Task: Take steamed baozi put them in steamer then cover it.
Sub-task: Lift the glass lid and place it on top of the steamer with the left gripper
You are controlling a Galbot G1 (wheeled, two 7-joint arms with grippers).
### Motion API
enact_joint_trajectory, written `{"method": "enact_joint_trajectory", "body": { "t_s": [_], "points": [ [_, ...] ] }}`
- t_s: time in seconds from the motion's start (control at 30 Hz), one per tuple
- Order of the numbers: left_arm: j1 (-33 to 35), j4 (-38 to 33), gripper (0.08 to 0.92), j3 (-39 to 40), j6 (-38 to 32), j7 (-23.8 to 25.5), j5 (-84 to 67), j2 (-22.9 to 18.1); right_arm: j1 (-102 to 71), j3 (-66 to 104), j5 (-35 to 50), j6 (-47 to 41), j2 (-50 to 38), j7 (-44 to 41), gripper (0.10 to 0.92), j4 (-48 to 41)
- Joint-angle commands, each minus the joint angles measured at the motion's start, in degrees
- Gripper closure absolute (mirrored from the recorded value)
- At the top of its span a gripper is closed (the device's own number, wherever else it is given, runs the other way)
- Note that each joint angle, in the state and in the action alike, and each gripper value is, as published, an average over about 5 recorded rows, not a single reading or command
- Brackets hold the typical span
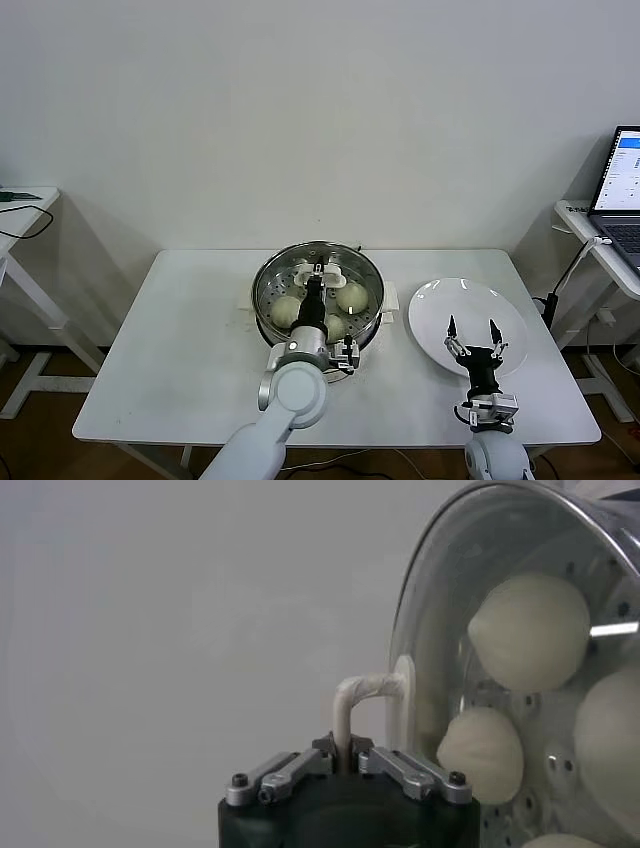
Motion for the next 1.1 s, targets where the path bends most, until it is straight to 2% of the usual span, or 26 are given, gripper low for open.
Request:
{"method": "enact_joint_trajectory", "body": {
  "t_s": [0.03,0.63,0.93,1.1],
  "points": [
    [0.2,0.6,0.806,-0.1,-0.3,0.0,1.1,0.0,0.0,-0.1,0.0,0.0,0.1,0.0,0.203,-0.1],
    [0.8,0.9,0.793,-0.8,-0.9,-0.3,1.5,-0.9,0.0,-0.3,-0.1,0.2,0.3,-0.1,0.203,-0.2],
    [2.0,-2.9,0.56,-0.3,-0.6,-0.6,0.3,0.2,-0.1,-0.6,-0.3,0.2,0.5,-0.1,0.203,-0.1],
    [3.4,-7.2,0.434,0.4,0.1,-0.6,-2.6,2.3,-0.1,-0.6,-0.4,0.2,0.5,-0.1,0.203,0.1]
  ]
}}
